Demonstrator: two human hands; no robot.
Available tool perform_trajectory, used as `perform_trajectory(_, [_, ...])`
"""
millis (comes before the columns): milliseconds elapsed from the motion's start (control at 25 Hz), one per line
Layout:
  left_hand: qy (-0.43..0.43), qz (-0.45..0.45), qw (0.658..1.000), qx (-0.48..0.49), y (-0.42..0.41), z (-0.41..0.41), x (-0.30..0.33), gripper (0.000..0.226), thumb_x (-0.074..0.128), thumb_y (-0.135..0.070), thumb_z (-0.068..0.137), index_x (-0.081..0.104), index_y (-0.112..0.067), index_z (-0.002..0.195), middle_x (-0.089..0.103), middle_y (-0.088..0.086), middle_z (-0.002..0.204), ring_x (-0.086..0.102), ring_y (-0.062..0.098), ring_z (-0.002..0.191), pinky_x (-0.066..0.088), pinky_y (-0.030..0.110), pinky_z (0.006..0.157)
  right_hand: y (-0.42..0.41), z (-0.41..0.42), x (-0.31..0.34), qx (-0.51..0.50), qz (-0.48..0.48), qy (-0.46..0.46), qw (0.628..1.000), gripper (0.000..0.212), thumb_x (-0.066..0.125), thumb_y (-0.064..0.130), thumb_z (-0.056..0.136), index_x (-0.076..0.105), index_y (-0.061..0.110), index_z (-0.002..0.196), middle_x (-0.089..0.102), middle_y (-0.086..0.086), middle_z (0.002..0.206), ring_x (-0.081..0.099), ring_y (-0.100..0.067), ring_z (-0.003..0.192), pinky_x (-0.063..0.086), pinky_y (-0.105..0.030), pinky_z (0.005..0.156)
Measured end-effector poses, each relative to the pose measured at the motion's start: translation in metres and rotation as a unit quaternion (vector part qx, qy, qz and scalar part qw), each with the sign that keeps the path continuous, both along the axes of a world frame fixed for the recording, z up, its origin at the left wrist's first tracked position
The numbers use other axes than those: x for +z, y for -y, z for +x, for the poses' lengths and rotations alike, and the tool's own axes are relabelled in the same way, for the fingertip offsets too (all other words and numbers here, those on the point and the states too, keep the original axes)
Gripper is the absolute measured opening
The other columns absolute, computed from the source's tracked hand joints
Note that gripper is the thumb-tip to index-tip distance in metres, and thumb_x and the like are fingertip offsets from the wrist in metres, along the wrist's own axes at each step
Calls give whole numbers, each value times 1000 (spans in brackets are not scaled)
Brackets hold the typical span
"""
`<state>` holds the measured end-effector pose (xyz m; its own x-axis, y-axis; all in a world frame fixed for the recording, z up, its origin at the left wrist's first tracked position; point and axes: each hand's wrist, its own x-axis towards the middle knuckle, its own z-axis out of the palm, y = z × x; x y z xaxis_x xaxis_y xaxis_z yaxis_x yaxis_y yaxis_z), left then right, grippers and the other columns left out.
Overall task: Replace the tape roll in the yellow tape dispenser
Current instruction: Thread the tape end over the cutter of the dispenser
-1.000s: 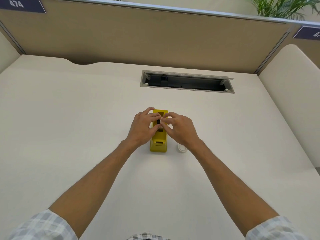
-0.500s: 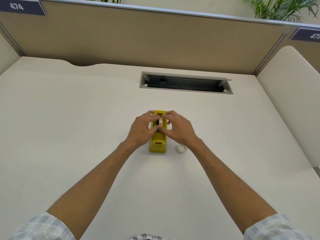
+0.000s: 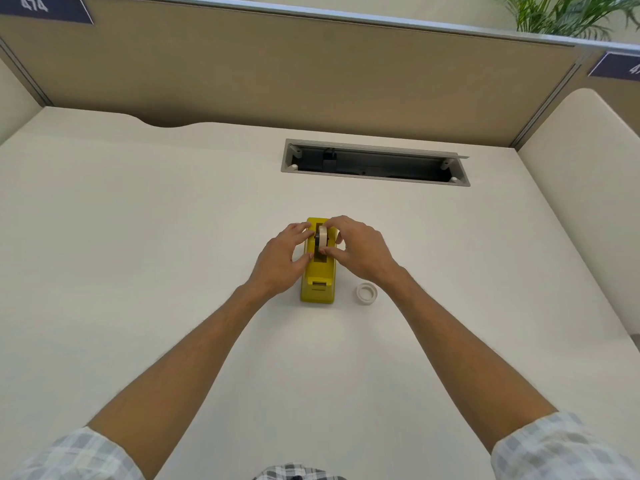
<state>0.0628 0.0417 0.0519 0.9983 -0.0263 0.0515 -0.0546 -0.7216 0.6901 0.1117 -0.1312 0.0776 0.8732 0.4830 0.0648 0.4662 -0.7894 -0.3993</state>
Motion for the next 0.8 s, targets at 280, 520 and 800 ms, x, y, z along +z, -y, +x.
perform_trajectory(280, [13,-29,999,-15,6,-3,0,56,69,-32,82,52,-25,135,51,-5,142,48,16,130,44,41,106,0,-8,2,-22,75,-14,997,45,70,37,85,56,21,125,67,3,114,62,-16,98,53,-36,83])
perform_trajectory(520, [93,-51,994,24,16,-12,7,37,67,-33,83,62,-25,119,69,-6,113,64,16,95,56,42,78,-3,-19,13,-68,189,-48,978,39,81,37,70,65,21,102,69,9,97,66,-7,86,58,-33,73])
perform_trajectory(800, [82,-152,985,7,20,-23,15,28,57,-17,83,68,-24,109,74,0,92,69,19,85,58,41,77,0,-31,26,-103,234,-84,963,48,86,43,63,63,21,99,68,9,96,69,-7,74,58,-27,69])
